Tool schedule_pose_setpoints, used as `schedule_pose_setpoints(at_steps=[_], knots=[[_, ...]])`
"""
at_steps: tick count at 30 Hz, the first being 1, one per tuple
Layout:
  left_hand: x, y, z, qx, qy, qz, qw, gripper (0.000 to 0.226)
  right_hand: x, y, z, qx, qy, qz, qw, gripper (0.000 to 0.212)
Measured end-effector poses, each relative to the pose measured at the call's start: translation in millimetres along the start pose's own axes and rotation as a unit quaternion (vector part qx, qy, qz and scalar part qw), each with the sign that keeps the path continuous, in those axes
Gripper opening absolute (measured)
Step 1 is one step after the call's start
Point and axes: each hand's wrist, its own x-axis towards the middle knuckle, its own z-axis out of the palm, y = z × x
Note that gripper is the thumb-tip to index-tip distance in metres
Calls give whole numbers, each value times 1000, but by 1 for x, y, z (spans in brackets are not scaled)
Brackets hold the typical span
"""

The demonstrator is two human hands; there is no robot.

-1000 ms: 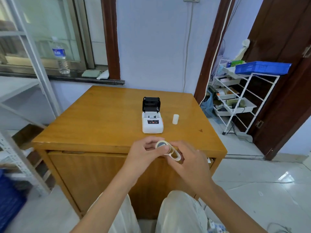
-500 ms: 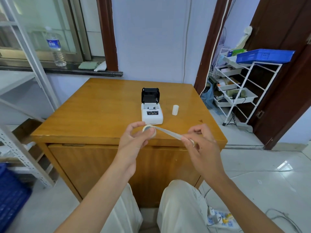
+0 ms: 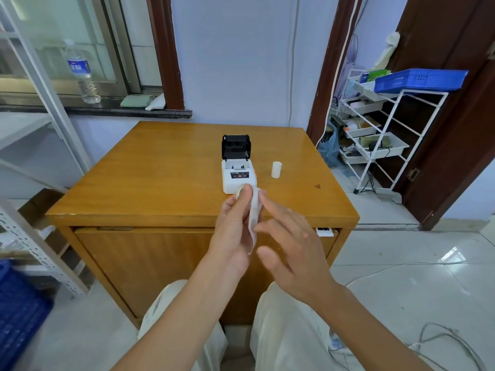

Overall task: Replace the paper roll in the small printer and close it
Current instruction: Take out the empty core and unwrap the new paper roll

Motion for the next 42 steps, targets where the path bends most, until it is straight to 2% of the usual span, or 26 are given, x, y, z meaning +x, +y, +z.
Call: schedule_pose_setpoints(at_steps=[2, 5, 6, 10, 12, 16, 21, 23, 27, 30, 32, 33, 35, 37, 40, 42], knots=[[-1, 1, -2, 7, -21, -10, 1000, 82, 3, 2, -8, 62, 22, 27, 997, 52], [-7, -2, -3, 50, -24, -26, 998, 67, 14, 8, -17, 83, 62, 96, 990, 24], [-9, -4, -2, 55, -32, -32, 997, 63, 18, 9, -19, 83, 64, 113, 988, 22], [-18, -10, 8, 13, -65, -73, 995, 50, 25, 14, -25, 88, 50, 108, 989, 35], [-19, -9, 7, -13, -79, -90, 993, 52, 26, 18, -29, 89, 32, 102, 990, 41], [-20, -10, 5, -19, -113, -123, 986, 65, 24, 25, -30, 54, 6, 71, 996, 44], [-22, -11, 8, 3, -124, -156, 980, 59, 26, 28, -30, 64, 7, 77, 995, 39], [-18, 0, 4, 37, -144, -188, 971, 57, 31, 29, -38, 102, -46, 94, 989, 37], [-9, 25, -3, 176, -213, -239, 931, 54, 42, 30, -64, 204, -255, 167, 930, 36], [-8, 31, -2, 189, -236, -258, 917, 56, 48, 25, -74, 264, -319, 163, 895, 47], [-12, 29, -1, 144, -225, -274, 924, 55, 49, 23, -74, 317, -308, 190, 877, 68], [-14, 26, 0, 115, -206, -275, 932, 53, 48, 23, -72, 333, -287, 209, 873, 72], [-18, 19, 0, 58, -157, -268, 949, 45, 44, 22, -65, 313, -226, 230, 893, 62], [-23, 12, 2, 21, -112, -254, 960, 35, 39, 19, -57, 243, -173, 228, 927, 46], [-27, 3, 4, -14, -63, -237, 969, 41, 33, 18, -44, 120, -105, 168, 973, 38], [-29, 0, 4, -32, -45, -228, 972, 47, 34, 19, -40, 78, -83, 140, 984, 39]])
